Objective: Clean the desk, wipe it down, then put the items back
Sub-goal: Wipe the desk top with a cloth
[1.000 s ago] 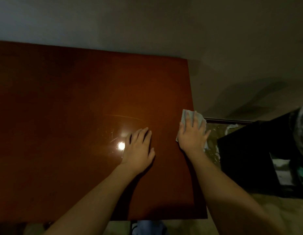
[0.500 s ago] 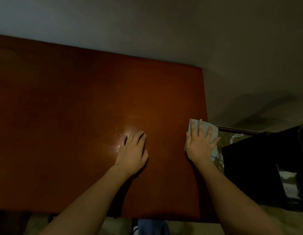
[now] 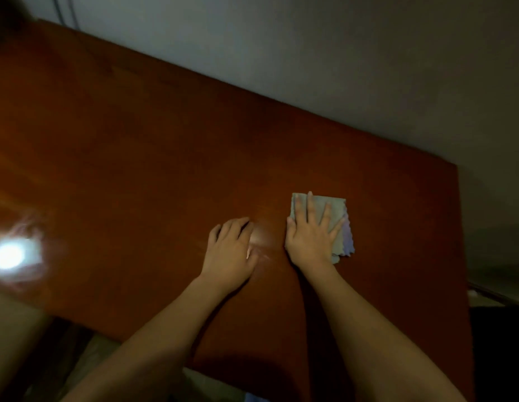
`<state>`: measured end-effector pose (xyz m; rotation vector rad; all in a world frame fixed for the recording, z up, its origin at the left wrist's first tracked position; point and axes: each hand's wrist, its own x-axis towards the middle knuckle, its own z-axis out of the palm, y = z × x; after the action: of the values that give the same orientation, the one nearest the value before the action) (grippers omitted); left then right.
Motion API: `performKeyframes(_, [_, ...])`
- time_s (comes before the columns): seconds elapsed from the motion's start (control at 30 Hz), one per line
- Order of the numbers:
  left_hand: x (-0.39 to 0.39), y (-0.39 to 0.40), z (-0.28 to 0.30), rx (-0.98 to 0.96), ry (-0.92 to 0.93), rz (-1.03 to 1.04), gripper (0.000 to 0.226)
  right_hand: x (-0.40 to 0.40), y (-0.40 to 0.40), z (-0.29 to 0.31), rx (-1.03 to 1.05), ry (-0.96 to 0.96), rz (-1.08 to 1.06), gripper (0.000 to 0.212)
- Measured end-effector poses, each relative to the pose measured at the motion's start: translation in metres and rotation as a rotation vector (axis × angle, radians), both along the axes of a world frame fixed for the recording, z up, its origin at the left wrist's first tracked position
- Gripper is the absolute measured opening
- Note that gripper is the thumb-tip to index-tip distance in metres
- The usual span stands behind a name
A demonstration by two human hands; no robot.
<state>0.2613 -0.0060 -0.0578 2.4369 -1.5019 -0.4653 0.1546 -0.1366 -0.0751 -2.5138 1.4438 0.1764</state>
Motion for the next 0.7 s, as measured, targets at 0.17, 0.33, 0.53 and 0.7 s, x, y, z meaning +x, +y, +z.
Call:
performKeyframes(0.17, [0.087,0.038,-0.005,-0.037,-0.02,0.117,0.053,0.115,0.03,0.0,-0.039,0.011,0.153,0.056])
performKeyframes(0.33, [0.179,0.072,-0.009,-0.071,-0.029,0.246,0.052,0.222,0.058,0.001,-0.062,0.06,0.241,0.056])
performKeyframes(0.53, [0.293,0.126,-0.012,-0.091,-0.03,0.361,0.051,0.36,0.099,0.003,-0.079,0.08,0.314,0.054])
performKeyframes(0.7, [0.392,0.173,-0.015,-0.13,-0.016,0.474,0.049,0.484,0.141,0.001,-0.09,0.06,0.407,0.054])
